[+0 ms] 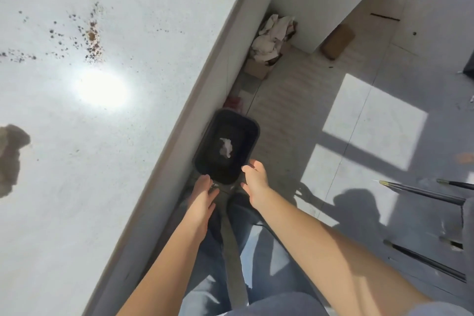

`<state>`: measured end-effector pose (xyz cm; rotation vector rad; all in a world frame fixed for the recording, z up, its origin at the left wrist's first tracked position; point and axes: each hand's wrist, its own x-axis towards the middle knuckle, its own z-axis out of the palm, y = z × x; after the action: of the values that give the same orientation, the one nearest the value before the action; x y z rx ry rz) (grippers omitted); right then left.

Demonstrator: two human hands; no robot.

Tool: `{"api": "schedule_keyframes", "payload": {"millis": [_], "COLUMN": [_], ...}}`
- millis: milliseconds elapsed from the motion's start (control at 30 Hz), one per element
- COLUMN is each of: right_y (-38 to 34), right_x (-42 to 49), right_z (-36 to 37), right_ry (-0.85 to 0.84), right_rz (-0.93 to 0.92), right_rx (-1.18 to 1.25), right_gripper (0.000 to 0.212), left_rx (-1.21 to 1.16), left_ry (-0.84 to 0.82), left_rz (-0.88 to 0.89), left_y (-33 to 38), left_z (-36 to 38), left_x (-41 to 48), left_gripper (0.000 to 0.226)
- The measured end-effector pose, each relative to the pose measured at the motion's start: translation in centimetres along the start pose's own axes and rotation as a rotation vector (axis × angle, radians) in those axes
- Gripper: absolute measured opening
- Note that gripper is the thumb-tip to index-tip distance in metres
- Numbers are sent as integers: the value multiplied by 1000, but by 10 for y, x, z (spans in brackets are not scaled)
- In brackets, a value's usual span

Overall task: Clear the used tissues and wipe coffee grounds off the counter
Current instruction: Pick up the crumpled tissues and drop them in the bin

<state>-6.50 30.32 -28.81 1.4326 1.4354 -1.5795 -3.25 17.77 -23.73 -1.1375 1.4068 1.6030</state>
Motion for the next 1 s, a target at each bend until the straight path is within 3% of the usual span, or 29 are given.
{"api": "schedule_keyframes", "payload": {"millis": [367, 633, 800, 1000], "right_y": [-2, -45, -87, -114], "right_x": [-38, -100, -169, -239], "right_z": [2, -12, -2, 92], "right_ry": [-41, -297, -284, -406], "right_rz": [-190, -855, -1235, -1538], "right_rx": [-153, -727, -769, -1061], "right_gripper": [42, 35, 37, 31], "left_rx": [194, 387, 430, 353], "left_ry": [19, -14, 116, 520], "left_rz": [112, 480, 706, 854], "left_y": [12, 49, 67, 75], "left_z": [-3, 9, -10, -95], "left_x": [-37, -101, -162, -202], "left_gripper": [57, 63, 67, 55]}}
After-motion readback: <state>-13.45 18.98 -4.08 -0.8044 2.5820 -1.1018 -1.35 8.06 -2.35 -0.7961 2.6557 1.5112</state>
